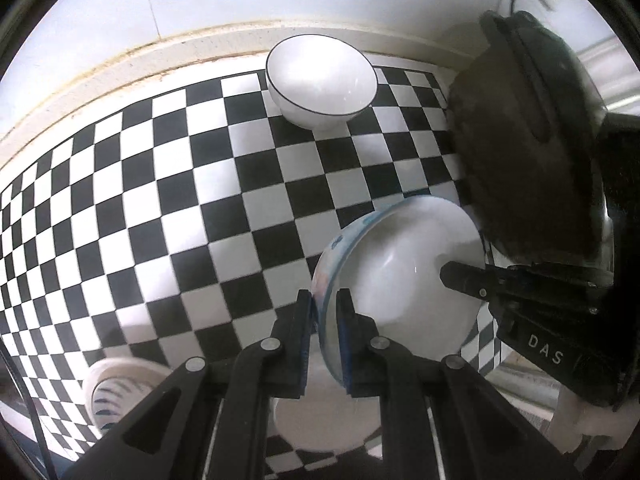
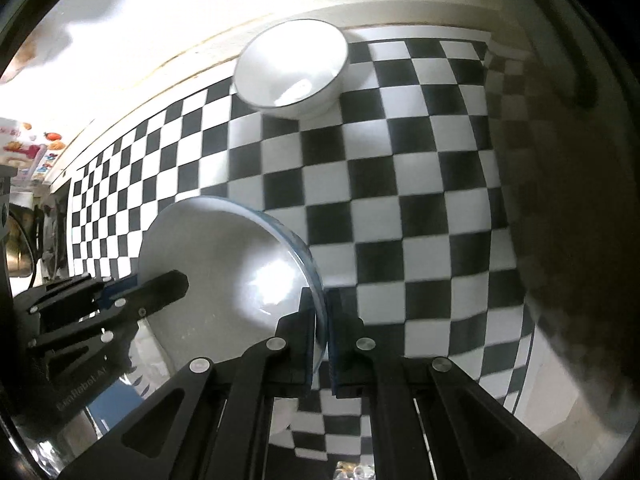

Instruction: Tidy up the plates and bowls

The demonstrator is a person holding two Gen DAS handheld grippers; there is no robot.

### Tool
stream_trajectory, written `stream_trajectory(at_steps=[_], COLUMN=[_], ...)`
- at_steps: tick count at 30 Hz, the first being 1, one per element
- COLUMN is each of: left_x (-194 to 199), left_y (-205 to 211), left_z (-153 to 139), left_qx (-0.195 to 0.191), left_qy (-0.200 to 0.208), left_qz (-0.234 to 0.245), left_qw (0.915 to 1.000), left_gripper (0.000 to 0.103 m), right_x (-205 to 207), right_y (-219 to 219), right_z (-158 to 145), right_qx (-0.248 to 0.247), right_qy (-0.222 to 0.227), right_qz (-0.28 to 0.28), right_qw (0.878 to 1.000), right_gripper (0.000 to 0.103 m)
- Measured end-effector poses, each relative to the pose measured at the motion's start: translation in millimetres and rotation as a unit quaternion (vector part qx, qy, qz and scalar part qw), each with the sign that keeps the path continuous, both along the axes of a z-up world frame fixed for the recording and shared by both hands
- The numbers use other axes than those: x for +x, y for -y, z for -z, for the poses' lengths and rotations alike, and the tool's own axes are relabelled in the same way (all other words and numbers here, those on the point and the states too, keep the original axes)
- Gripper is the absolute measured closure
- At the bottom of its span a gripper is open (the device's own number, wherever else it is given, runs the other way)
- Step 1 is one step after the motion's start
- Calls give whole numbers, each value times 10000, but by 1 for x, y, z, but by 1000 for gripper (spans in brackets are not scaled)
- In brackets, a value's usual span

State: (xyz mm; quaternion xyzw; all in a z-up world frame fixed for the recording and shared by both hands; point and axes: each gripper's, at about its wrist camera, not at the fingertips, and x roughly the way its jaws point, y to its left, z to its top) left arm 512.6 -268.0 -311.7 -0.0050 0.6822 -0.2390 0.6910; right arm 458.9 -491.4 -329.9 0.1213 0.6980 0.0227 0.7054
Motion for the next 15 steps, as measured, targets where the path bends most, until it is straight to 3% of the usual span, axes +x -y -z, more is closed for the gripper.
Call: stream_trajectory(at_steps=[6, 15], left_x=[-23, -59], left_y=[-25, -39], left_z=[-6, 8], left_qx=[-7, 151], left_qy=[15, -112], left_qz=[132, 398], left_qw=[9999, 9990], left_gripper=[93, 93], right_x=[-38, -88], right_y=[-23, -62], right_z=[-20, -3], right_qx=[35, 102], right_qy=[143, 23], right_qz=[-8, 101], right_qw=[9999, 9999], right_gripper=[96, 95])
